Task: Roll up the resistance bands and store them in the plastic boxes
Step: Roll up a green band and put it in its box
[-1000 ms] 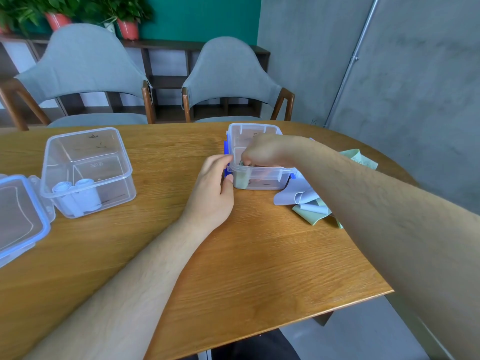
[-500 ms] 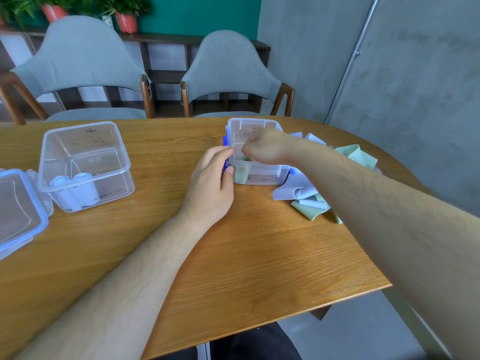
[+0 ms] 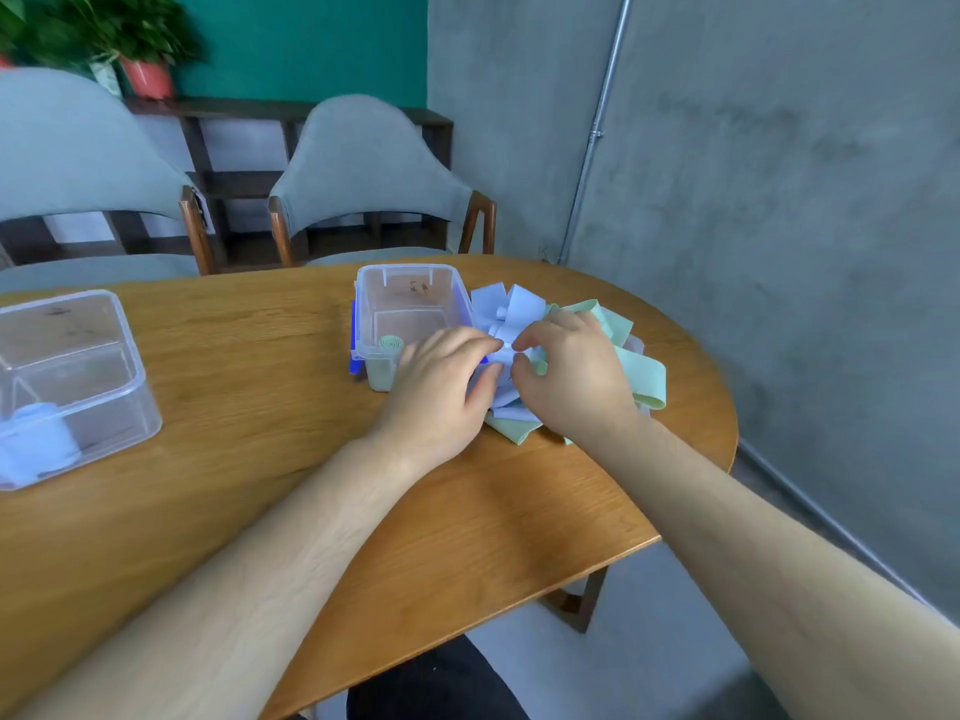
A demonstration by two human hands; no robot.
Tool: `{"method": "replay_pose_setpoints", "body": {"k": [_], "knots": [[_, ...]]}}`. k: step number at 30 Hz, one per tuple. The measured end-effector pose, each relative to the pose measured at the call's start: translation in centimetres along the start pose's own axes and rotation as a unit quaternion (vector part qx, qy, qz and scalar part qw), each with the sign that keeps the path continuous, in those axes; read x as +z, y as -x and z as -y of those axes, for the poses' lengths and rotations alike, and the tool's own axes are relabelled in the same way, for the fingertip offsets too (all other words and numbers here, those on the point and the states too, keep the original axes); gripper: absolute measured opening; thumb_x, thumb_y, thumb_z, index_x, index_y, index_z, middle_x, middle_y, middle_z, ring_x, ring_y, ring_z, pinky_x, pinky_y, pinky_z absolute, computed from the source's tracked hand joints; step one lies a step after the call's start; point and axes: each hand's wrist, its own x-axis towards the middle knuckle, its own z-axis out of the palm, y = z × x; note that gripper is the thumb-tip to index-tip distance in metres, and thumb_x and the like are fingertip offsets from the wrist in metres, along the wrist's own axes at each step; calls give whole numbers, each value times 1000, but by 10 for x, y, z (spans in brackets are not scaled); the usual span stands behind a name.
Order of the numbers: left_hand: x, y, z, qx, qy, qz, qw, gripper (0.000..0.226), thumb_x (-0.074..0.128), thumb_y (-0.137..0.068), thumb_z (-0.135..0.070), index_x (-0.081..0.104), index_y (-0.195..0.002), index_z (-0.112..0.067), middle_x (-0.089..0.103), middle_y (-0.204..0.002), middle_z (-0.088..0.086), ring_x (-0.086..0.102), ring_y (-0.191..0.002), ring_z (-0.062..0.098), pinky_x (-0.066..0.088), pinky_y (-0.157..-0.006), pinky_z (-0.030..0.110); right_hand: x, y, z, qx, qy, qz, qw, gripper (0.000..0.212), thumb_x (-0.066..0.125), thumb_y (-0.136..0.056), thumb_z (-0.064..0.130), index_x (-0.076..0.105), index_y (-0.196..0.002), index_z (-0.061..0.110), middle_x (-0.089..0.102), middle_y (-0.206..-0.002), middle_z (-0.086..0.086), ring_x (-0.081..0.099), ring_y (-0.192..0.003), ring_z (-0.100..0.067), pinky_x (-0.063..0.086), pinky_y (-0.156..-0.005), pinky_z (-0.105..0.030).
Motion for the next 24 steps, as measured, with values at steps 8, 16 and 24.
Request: {"method": "replay_pose_setpoints", "body": {"k": [8, 16, 24], "knots": [[31, -41, -36, 15, -44, 63, 997, 33, 46, -103, -32, 61, -130, -21, 60, -130, -8, 47, -125, 16, 27, -100, 30, -21, -14, -63, 160, 106, 109, 975, 49, 55, -90, 27, 51, -138, 19, 60, -131, -1, 44, -127, -27, 31, -102, -39], [58, -75, -60, -16, -50, 150, 987, 50, 48, -102, -28, 37, -151, -27, 43, -152, -3, 39, -137, 25, 29, -110, 44, -33, -12, -91, 153, -33, 143, 977, 14, 54, -81, 13, 61, -86, 24, 60, -88, 7, 52, -91, -21, 33, -78, -31], [54, -101, -82, -43, 165, 71, 983, 10, 52, -102, -23, 60, -97, -21, 54, -99, -6, 56, -83, 6, 47, -74, 23, -82, -7, -102, 87, -149, 22, 985, 8, 57, -95, 14, 57, -99, 21, 58, -87, 13, 51, -79, -8, 33, -65, -16]]}}
